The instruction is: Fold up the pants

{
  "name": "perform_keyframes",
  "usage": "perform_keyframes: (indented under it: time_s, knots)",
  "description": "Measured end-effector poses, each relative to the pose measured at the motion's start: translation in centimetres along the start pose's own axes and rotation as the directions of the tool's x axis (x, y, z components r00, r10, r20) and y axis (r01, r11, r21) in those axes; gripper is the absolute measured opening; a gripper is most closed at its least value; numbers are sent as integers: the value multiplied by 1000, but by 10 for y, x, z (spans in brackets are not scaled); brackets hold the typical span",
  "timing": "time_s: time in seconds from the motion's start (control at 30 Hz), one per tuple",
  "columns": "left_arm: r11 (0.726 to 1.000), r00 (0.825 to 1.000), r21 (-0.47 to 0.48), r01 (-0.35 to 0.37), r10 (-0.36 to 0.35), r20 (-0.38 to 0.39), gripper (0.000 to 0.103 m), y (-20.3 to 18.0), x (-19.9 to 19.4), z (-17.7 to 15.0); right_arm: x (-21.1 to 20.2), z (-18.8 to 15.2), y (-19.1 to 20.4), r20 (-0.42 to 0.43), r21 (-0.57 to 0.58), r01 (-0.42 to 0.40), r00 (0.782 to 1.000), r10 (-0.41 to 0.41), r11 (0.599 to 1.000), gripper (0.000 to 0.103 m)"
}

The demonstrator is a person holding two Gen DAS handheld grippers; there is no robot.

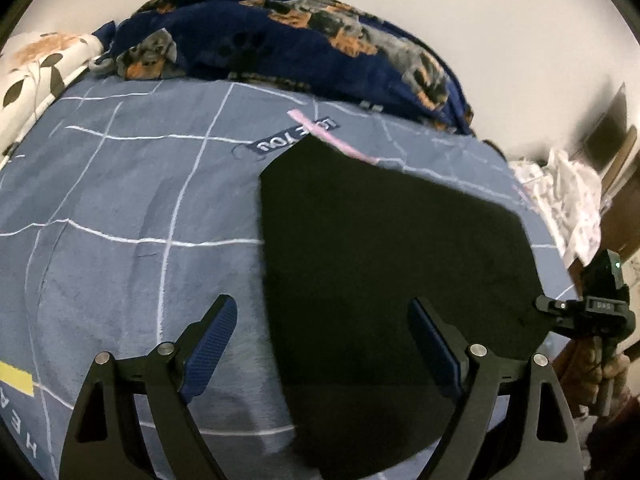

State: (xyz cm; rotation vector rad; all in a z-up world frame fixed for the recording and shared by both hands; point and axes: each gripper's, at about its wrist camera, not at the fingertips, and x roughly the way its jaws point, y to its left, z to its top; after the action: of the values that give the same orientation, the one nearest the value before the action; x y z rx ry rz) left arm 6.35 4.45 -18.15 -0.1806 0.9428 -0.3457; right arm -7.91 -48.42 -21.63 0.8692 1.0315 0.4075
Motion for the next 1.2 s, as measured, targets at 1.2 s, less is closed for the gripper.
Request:
perform_keyframes:
  time_s: [1.2]
  knots:
    - [963,983,206,-174,184,-27,90,-21,26,-14,12,12,22,80,-131,236,970,-227,963,48]
